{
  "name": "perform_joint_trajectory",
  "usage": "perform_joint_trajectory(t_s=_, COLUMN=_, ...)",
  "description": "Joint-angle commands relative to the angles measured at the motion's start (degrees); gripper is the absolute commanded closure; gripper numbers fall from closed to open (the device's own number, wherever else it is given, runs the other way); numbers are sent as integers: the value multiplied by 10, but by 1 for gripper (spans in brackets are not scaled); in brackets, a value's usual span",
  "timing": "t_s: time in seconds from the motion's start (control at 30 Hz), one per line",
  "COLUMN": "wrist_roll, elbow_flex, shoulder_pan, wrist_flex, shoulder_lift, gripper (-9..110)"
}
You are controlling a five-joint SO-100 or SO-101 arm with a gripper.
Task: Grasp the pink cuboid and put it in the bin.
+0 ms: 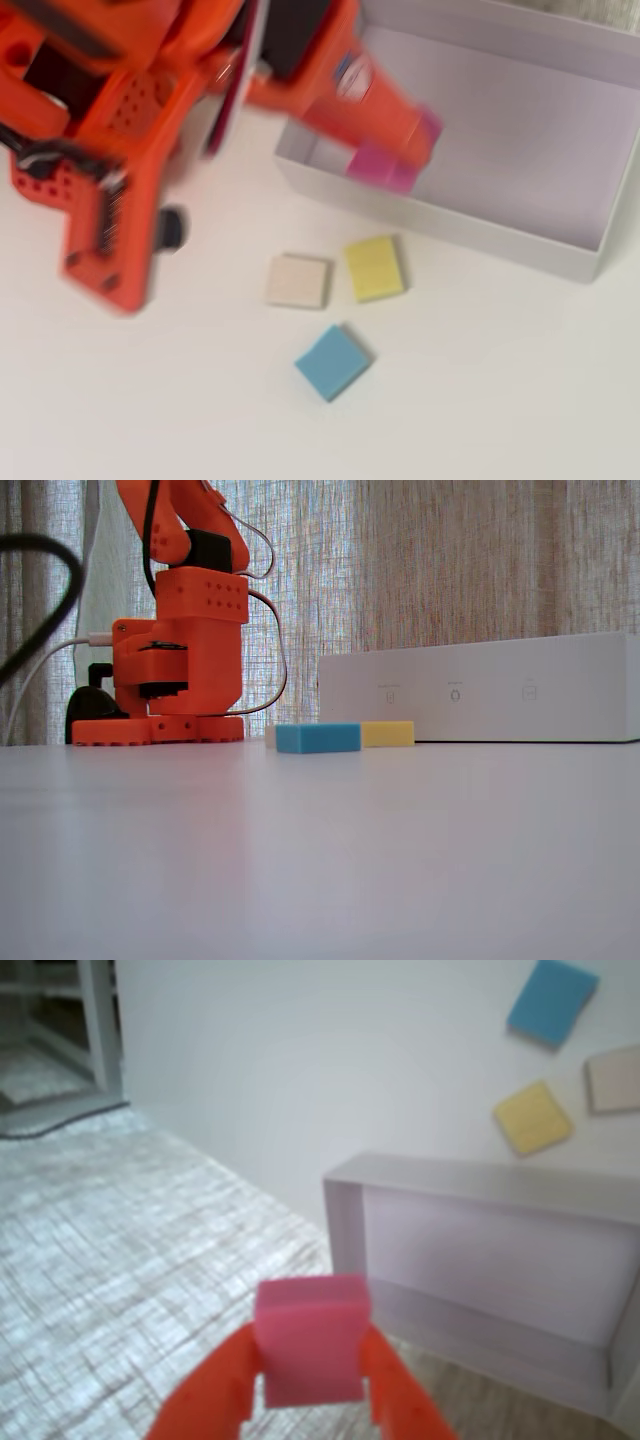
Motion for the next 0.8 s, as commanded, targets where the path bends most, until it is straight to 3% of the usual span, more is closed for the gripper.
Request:
perform_joint_trajectory(t_s=0.0, wrist_roll=-4, elbow_flex=31, shoulder_pan=-69, wrist_flex=-44, shoulder_lift=11, gripper=110)
perform_joint_trajectory(t_s=0.3, wrist_roll=-89, elbow_flex=330, shoulder_pan=-171, wrist_flex=-182, shoulder_lift=50, gripper=110)
perform_joint_trajectory(t_s=0.47, wrist_roll=-108, elbow_flex=446, shoulder_pan=-173, wrist_flex=-249, shoulder_lift=100, gripper=110)
perform_joint_trajectory(t_s=0.57, wrist_roll=-103, elbow_flex=457, shoulder_pan=-165, wrist_flex=-260, shoulder_lift=107, gripper=94)
perform_joint_trajectory(t_s=0.7, wrist_roll=-105, elbow_flex=457, shoulder_pan=-165, wrist_flex=-272, shoulder_lift=109, gripper=57)
perform_joint_trajectory(t_s=0.77, wrist_roll=-115, elbow_flex=447, shoulder_pan=-162, wrist_flex=-282, shoulder_lift=112, gripper=54)
